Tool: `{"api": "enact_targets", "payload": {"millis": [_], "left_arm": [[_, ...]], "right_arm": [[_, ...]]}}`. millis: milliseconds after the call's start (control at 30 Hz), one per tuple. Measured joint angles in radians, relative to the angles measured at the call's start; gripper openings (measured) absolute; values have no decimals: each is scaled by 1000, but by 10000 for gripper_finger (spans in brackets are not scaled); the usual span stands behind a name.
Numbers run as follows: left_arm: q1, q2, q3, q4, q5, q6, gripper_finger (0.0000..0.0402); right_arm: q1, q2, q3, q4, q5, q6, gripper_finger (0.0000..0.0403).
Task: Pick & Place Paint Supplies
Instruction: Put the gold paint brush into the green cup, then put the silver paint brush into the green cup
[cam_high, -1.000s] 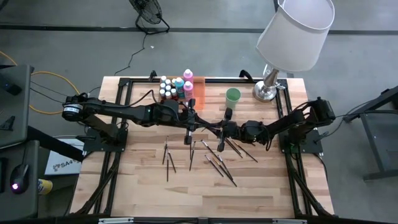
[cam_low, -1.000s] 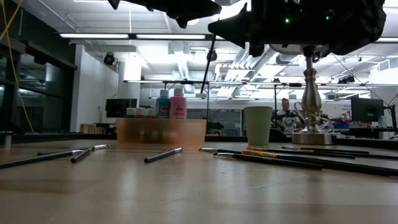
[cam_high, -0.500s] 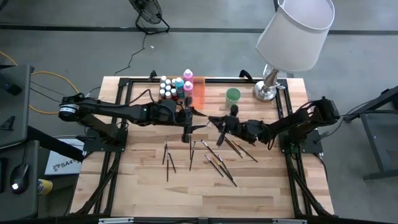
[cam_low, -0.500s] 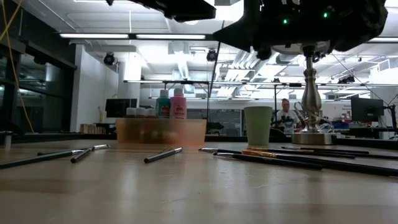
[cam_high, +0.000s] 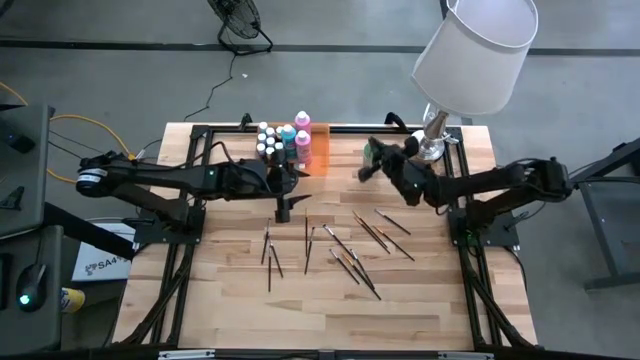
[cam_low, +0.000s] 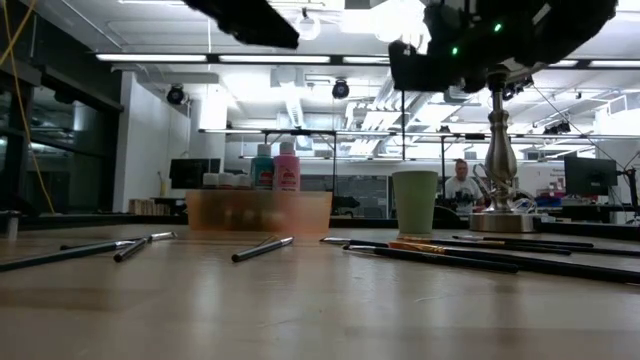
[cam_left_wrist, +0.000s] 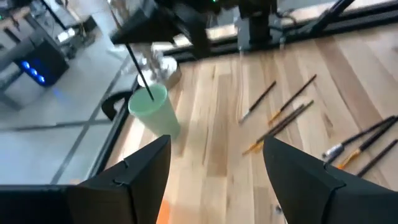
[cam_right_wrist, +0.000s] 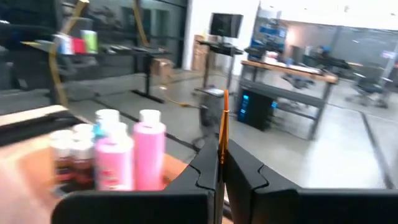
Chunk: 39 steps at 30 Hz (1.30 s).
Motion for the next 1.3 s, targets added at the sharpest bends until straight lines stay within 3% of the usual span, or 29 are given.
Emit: {"api": "enact_targets", "payload": {"millis": [167,300,433,600,733,1067,1300], "left_arm": [[0,-6,-37,-3,-4,-40,251],[0,-6,-59,-5,-4,-66,251],[0,-6,-70,-5,-5,-73,251],[0,-6,-70,-7,-6,-87,251],[0,-20,-71,-34,-11,-105,251],[0,-76,-69,-145,-50,-201,251],[-2,-82,-71,-164,-49,-215,251]], "right_arm": [[-106,4,0,-60,-11,24,5],[-170,4,0,-139,-108,115,9],[-217,5,0,-255,-157,208,17],[-241,5,0,-279,-183,252,33],[-241,5,0,-279,-212,252,67],[-239,-21,0,-281,-234,261,203],[-223,-103,0,-313,-255,261,246]]}}
